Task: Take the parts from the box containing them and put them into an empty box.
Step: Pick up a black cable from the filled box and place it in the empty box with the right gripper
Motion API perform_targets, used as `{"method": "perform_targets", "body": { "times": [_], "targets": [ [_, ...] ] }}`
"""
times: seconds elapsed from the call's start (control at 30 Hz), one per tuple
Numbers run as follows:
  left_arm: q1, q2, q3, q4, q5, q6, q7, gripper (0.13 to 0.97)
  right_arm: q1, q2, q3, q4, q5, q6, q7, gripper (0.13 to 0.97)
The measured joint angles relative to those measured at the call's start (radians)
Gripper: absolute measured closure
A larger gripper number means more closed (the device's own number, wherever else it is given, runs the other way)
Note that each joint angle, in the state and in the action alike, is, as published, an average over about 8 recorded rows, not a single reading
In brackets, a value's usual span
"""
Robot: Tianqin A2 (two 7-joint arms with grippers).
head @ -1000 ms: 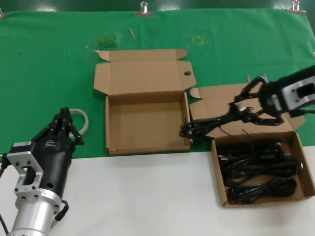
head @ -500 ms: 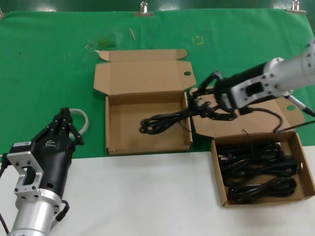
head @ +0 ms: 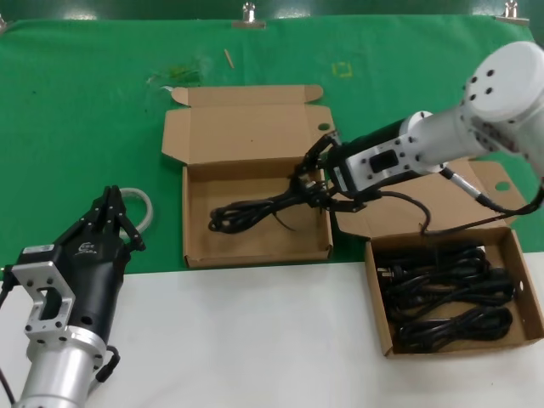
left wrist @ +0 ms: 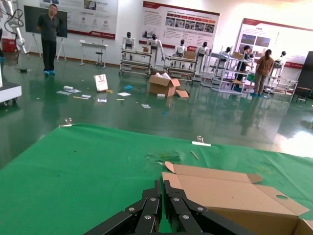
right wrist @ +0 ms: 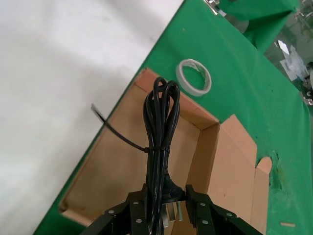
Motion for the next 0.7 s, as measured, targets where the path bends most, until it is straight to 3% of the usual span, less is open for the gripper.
{"method": "perform_targets", "body": {
  "times": [0.3, 0.7],
  "targets": [
    [0.0, 0.0, 0.0, 0.0, 0.0, 0.0, 0.0, 0.941, 0.061, -0.111, 0.037, -0.279, 0.028, 0.08, -0.152, 0.803],
    [0.0, 0.0, 0.0, 0.0, 0.0, 0.0, 0.0, 0.941, 0.077, -0.171, 0.075, -0.43, 0.046, 0.141, -0.261, 0.803]
  ]
}}
